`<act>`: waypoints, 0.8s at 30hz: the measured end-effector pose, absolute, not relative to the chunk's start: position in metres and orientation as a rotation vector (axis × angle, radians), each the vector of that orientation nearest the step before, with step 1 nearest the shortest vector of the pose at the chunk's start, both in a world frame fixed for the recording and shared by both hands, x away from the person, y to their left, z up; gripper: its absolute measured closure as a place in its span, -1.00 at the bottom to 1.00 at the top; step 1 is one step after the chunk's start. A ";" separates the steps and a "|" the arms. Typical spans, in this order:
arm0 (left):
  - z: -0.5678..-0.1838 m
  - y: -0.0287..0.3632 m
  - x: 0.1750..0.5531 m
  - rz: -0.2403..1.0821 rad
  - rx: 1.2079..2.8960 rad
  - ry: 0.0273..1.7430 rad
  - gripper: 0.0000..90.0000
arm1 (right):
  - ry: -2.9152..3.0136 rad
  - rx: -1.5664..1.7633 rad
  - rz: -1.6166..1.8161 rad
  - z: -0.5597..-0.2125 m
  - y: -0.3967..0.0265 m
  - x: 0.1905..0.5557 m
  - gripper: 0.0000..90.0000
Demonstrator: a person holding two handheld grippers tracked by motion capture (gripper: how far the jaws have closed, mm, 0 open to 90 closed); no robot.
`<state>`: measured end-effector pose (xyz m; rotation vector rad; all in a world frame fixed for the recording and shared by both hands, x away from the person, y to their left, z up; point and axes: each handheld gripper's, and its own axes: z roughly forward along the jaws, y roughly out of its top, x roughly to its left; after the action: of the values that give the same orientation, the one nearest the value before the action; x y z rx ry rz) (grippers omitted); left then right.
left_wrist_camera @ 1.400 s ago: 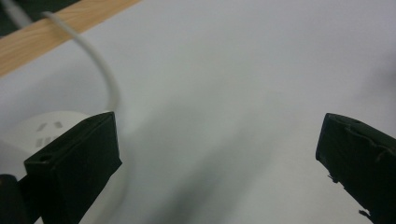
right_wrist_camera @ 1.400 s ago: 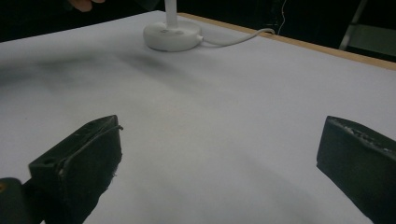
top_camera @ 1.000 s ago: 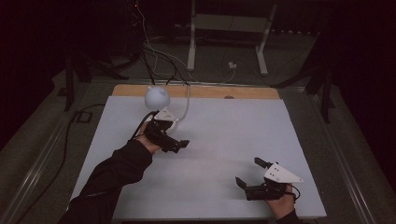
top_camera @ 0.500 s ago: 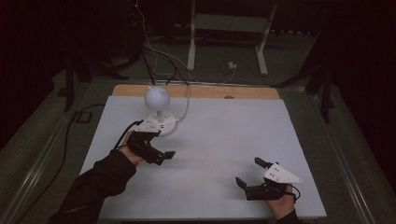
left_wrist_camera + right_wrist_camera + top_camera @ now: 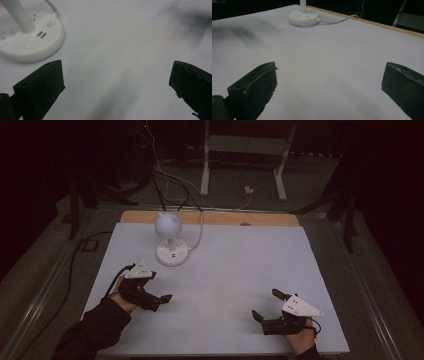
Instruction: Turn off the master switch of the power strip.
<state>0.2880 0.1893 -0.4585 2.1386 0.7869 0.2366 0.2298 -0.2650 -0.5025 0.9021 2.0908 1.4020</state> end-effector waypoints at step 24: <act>-0.509 0.237 0.240 0.319 2.088 0.869 -0.99 | 2.099 0.901 1.394 -0.503 -0.264 0.230 -1.00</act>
<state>0.2404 0.2373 -0.5086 2.0881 0.8687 0.3188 0.2295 -0.2641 -0.5032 0.9010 2.0986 1.3940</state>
